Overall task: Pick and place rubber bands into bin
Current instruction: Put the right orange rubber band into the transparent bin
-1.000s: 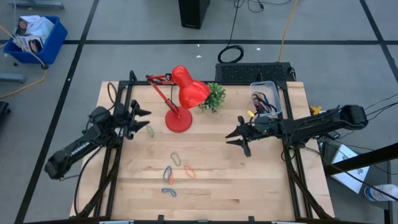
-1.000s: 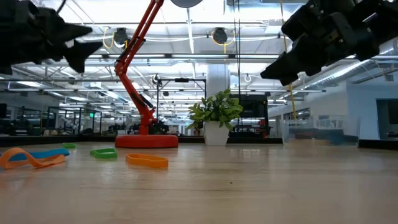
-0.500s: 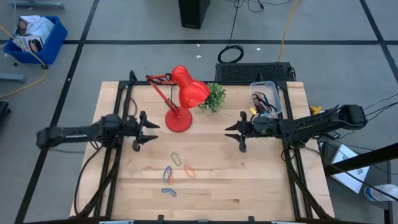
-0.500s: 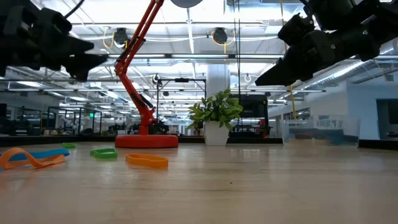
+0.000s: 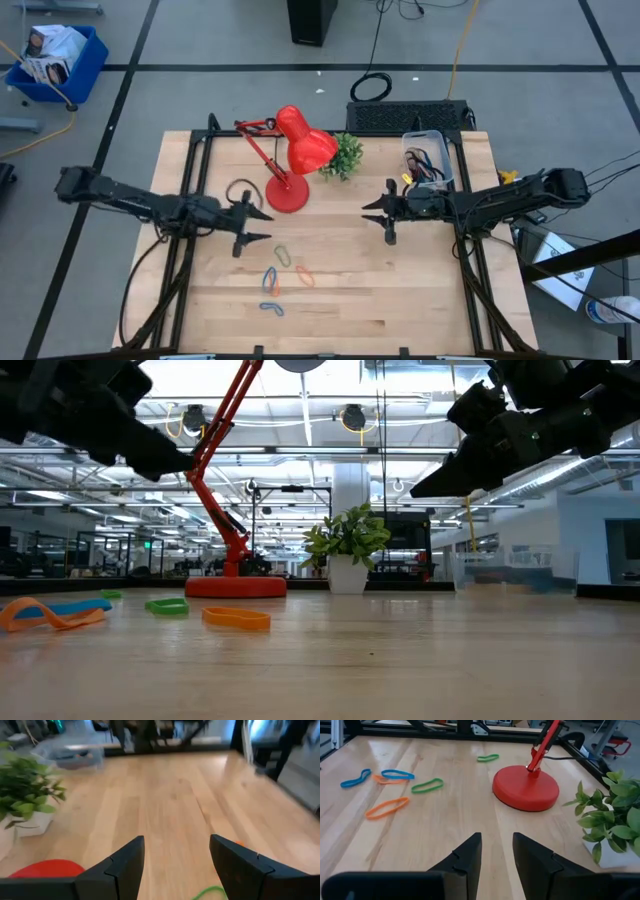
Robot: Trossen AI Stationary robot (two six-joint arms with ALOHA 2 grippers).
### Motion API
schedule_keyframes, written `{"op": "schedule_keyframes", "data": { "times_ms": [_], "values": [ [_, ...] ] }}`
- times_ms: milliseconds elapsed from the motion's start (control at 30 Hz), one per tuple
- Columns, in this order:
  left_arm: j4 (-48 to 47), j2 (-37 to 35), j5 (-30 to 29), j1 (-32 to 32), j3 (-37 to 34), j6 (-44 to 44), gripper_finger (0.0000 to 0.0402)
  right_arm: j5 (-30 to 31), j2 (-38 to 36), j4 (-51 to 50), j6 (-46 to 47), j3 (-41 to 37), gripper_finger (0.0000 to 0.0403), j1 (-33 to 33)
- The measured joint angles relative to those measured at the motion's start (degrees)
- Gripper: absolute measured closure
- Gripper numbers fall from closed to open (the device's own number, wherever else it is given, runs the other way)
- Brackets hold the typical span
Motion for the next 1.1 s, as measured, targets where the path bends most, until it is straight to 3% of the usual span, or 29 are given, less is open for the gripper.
{"op": "schedule_keyframes", "data": {
  "times_ms": [333, 467, 667, 1100],
  "values": [
    [-2.5, 24.8, -2.8, -4.3, 13.5, 1.0, 0.0172, 0.4, 0.0, 0.5, -0.9, -2.1, 0.0298, 0.0],
    [-2.6, 32.4, -1.7, -5.5, 17.3, 2.3, 0.0172, 5.5, 0.0, 4.1, -1.9, -4.7, 0.0298, 0.0],
    [-2.6, 40.3, 1.9, -6.5, 21.9, 1.5, 0.0172, 6.9, 0.0, 13.2, -1.8, -7.5, 0.0298, 0.0],
    [-2.3, 49.5, 4.2, -7.1, 24.7, -5.1, 0.0172, 2.5, 0.0, 15.0, -1.8, -7.6, 0.0298, 0.1]
  ]
}}
